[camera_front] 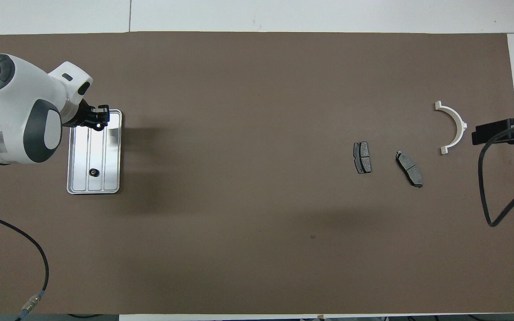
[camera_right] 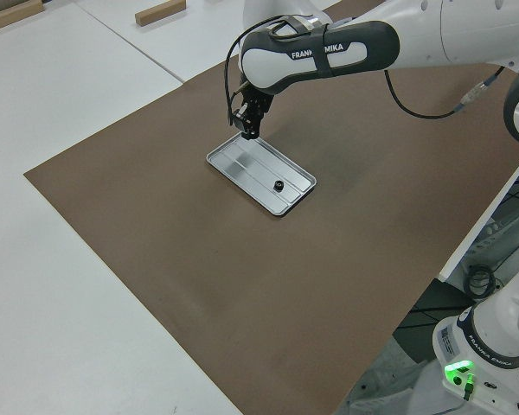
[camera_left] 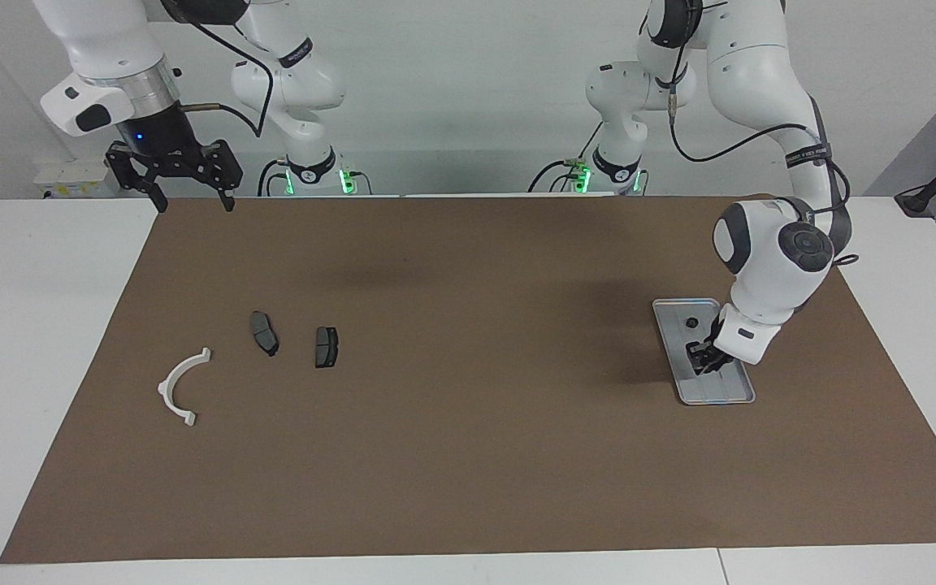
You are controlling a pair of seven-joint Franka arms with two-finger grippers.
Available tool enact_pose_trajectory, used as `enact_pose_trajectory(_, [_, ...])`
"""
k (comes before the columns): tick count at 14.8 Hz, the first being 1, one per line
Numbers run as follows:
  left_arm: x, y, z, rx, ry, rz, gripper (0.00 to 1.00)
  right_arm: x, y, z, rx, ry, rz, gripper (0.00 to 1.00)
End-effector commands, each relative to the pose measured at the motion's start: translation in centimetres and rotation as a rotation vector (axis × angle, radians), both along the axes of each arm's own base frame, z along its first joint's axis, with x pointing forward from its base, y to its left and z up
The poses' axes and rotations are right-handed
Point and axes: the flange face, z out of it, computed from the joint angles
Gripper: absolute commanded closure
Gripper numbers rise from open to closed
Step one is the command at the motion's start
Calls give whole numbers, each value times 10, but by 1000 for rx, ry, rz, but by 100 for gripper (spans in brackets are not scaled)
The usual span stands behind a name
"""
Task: Pick bearing gear from pile to tray
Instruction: 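Lower the second gear into the tray and open the left gripper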
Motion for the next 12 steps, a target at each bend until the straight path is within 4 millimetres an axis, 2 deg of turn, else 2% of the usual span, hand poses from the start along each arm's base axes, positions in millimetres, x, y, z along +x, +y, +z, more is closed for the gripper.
enact_pose_trajectory(1, [-9,10,-11,-13,-16,-15,100,-8,0,-1,19,-3,23,0])
enact_pose_trajectory(4, [-19,28,-26,-12,-1,4,100,-8,0,-1,20,-3,23,0])
enact_pose_trajectory(12, [-25,33,-35,-13,15,11,100,-13,1,-4,26,37,18,0])
